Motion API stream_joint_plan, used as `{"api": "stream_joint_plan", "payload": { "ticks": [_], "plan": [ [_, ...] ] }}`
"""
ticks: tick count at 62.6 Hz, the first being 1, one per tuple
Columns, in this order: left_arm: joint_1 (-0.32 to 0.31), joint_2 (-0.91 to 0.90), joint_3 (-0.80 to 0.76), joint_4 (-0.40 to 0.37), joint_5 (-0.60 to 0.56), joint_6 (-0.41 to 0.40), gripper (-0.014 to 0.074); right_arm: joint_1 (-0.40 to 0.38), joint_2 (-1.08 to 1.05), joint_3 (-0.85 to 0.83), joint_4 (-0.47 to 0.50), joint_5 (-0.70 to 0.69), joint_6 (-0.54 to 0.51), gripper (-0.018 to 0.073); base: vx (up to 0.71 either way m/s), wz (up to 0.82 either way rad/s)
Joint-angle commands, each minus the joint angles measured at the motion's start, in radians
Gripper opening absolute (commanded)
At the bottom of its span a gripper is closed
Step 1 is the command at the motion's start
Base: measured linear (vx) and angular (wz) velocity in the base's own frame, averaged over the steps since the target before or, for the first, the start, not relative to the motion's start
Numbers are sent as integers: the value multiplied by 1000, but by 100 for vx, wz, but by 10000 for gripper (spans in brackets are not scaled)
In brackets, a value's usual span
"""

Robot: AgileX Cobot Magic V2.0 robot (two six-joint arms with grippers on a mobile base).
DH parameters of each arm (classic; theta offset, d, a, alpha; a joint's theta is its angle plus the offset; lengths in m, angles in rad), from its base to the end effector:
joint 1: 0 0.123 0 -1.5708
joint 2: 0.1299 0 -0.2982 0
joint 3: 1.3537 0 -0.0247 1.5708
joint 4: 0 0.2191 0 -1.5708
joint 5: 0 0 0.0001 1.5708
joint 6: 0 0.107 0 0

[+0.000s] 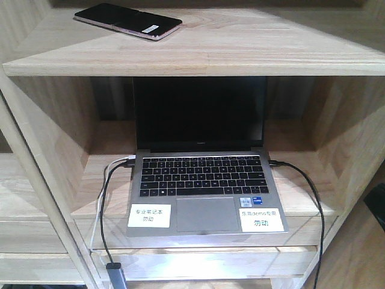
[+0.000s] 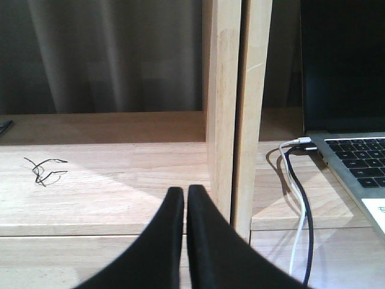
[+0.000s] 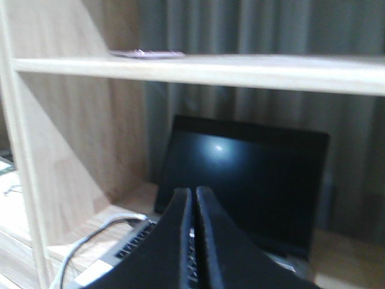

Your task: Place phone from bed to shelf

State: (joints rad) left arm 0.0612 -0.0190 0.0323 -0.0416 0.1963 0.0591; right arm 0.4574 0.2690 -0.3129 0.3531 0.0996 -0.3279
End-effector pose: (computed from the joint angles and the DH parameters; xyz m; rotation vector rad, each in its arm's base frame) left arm 0.0265 0.0007 0.1837 -0.0302 1.6930 0.0527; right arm 0.0397 0.0237 0.2959 -0.3599 1.5048 0.4084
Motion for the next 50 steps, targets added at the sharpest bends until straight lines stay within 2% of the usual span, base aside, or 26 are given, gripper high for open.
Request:
{"api": "stream_joint_plan", "payload": {
  "ticks": [1,6,12,23,33,50],
  "plan": [
    [0,-8,7,-9,-70,0,1,1,10,-24,-221,-58,216,-5,0,0],
    [0,-8,7,-9,-70,0,1,-3,10,-24,-306,-58,275,-5,0,0],
    [0,-8,7,-9,-70,0,1,-45,10,-24,-307,-57,275,-5,0,0],
    [0,-8,7,-9,-70,0,1,-202,6,-16,-307,-22,274,-5,0,0],
    [0,-8,7,-9,-70,0,1,-330,-53,70,-306,-26,280,-5,0,0],
    [0,-8,7,-9,-70,0,1,-442,-225,243,-307,-26,282,-5,0,0]
  ]
}}
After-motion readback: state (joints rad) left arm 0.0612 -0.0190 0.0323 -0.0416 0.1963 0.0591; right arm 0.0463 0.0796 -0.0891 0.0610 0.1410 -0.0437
